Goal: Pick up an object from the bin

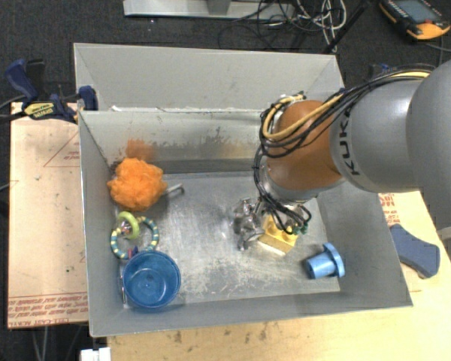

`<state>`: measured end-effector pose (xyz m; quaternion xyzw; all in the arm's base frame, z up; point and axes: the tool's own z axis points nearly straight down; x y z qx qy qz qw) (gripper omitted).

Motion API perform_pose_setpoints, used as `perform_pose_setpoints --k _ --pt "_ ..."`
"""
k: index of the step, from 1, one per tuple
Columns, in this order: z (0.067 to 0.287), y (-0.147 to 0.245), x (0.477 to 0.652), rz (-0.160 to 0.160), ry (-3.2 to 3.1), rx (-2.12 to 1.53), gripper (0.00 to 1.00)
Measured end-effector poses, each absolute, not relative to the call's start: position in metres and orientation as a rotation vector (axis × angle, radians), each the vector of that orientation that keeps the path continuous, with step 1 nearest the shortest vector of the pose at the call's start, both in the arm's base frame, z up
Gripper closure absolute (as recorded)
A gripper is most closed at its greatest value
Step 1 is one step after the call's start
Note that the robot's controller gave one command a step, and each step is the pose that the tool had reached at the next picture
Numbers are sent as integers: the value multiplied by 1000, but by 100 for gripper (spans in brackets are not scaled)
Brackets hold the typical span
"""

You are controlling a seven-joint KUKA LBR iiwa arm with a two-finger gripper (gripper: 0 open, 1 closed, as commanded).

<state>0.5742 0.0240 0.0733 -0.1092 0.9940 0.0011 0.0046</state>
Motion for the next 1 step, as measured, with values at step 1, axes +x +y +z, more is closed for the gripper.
perform_pose_setpoints --k 1 --pt "73 22 568 3 3108 -363 100"
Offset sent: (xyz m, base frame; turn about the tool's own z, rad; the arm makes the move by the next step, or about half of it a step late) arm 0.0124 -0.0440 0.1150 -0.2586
